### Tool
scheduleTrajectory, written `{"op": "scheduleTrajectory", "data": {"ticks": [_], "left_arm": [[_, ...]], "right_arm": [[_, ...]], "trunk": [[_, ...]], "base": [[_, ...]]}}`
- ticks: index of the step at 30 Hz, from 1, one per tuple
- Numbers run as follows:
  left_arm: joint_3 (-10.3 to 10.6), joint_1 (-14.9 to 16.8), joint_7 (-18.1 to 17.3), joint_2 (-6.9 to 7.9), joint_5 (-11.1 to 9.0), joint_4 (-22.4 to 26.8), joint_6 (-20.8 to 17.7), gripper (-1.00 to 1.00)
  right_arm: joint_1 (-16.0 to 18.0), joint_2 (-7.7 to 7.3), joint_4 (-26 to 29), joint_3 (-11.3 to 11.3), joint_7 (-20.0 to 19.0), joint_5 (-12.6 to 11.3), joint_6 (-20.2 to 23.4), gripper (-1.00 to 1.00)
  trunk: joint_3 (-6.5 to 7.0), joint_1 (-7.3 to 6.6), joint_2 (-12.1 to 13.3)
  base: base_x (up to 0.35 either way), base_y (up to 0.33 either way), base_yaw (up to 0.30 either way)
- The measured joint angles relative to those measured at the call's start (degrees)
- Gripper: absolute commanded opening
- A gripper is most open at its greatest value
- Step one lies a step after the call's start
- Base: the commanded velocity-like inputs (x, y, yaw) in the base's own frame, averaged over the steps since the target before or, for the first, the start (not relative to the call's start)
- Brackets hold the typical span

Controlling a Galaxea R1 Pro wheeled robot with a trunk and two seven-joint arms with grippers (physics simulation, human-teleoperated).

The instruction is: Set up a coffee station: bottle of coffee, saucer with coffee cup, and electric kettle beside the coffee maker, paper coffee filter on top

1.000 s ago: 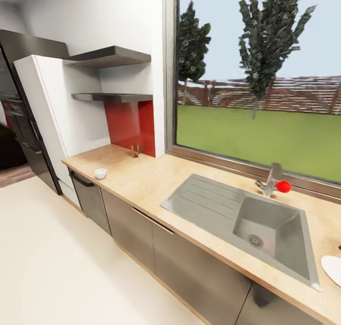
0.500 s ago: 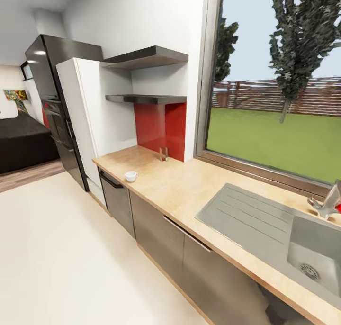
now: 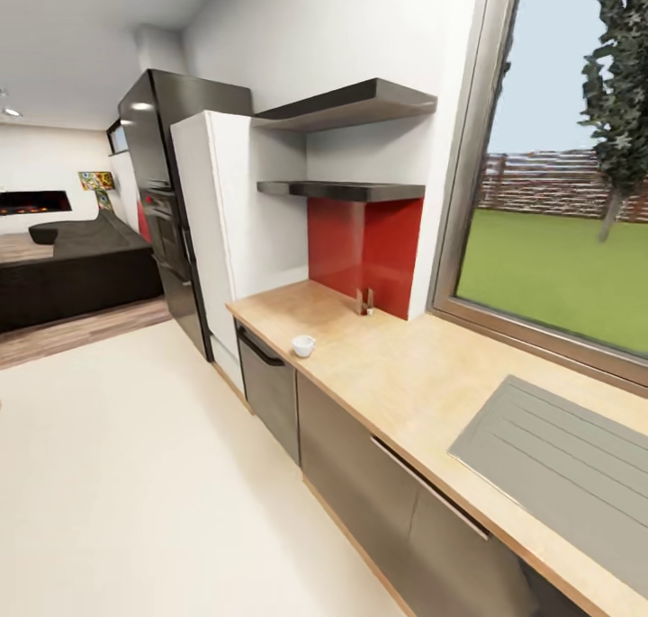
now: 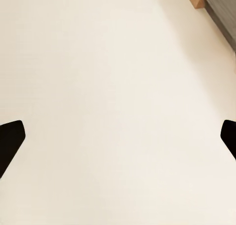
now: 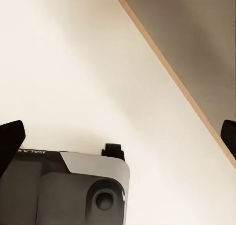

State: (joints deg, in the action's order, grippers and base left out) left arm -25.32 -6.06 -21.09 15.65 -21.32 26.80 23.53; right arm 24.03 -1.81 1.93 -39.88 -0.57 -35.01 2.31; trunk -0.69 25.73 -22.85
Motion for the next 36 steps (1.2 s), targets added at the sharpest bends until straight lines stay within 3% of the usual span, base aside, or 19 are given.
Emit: {"op": "scheduleTrajectory", "data": {"ticks": [10,18,36], "left_arm": [[-0.1,0.0,0.0,-0.12,0.0,0.0,0.1,1.00],[0.3,0.0,-0.1,-0.22,0.1,0.0,0.2,1.00],[0.8,0.0,-0.2,-0.27,0.9,0.0,0.1,1.00]], "right_arm": [[0.0,-0.15,-0.1,0.0,0.0,0.4,0.0,1.00],[-0.1,-0.52,-0.2,-0.1,-0.1,3.0,0.0,1.00],[-0.1,-0.36,-0.1,-0.1,-0.1,3.2,0.0,1.00]], "trunk": [[0.00,0.00,0.0],[0.00,0.00,0.0],[0.00,0.00,0.0]], "base": [[0.260,0.252,0.130],[0.244,0.263,0.004],[0.244,0.262,0.000]]}}
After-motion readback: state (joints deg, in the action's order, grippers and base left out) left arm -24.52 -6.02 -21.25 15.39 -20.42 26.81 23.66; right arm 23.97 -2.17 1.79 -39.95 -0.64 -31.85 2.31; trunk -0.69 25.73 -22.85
